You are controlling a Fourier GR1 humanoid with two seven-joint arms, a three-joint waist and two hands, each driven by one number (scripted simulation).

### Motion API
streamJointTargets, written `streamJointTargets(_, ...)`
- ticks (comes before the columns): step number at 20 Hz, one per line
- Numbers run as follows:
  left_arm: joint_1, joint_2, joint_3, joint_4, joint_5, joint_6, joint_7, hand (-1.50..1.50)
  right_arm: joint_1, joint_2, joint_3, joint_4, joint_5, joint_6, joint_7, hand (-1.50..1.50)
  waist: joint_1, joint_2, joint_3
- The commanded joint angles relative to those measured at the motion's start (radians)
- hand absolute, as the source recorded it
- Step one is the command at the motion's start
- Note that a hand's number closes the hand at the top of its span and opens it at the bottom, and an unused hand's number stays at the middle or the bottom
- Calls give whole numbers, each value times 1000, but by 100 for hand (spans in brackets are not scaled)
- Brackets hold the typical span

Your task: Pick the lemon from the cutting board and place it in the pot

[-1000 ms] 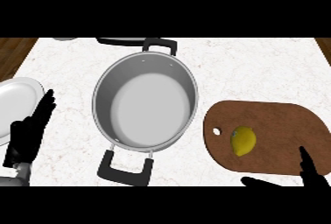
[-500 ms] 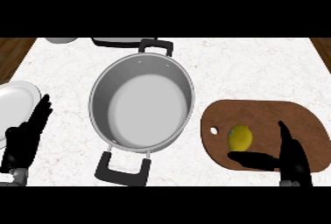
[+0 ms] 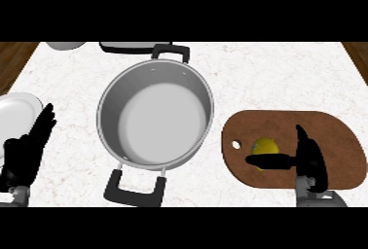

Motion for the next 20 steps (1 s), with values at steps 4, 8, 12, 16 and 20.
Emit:
streamJointTargets(4, 6, -35, 5, 10, -19, -5, -11, 0, -49, 92, 1, 97, 82, -6, 159, -150, -5, 0, 0)
streamJointTargets(8, 2, -9, 25, -24, -21, -31, 36, 0, -91, 88, -78, 157, 45, 35, 113, -150, -4, 0, 0)
streamJointTargets(12, 2, -16, 40, -23, -25, -46, 40, 0, -36, 126, -9, 92, 68, 85, 114, 150, -7, -2, 0)
streamJointTargets(16, 46, -34, 80, -26, -29, -70, -11, 0, -24, 91, -58, 138, 75, 71, -17, 150, -7, -2, 1)
streamJointTargets(20, 4, -53, 66, -28, -65, -64, 32, 0, -50, 125, -42, 131, 125, 73, 29, 150, -10, -2, 0)
